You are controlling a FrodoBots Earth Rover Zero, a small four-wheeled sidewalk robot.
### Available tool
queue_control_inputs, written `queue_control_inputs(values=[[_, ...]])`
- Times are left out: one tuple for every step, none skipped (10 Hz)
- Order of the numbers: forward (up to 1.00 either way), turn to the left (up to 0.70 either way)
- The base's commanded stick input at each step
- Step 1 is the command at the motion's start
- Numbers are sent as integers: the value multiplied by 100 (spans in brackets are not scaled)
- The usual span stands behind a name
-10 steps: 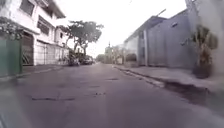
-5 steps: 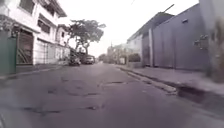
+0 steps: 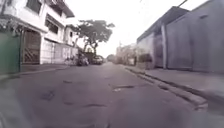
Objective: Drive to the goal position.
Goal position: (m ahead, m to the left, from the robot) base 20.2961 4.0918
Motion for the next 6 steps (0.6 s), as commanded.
queue_control_inputs(values=[[100,0],[100,0],[100,0],[100,0],[100,0],[100,37]])
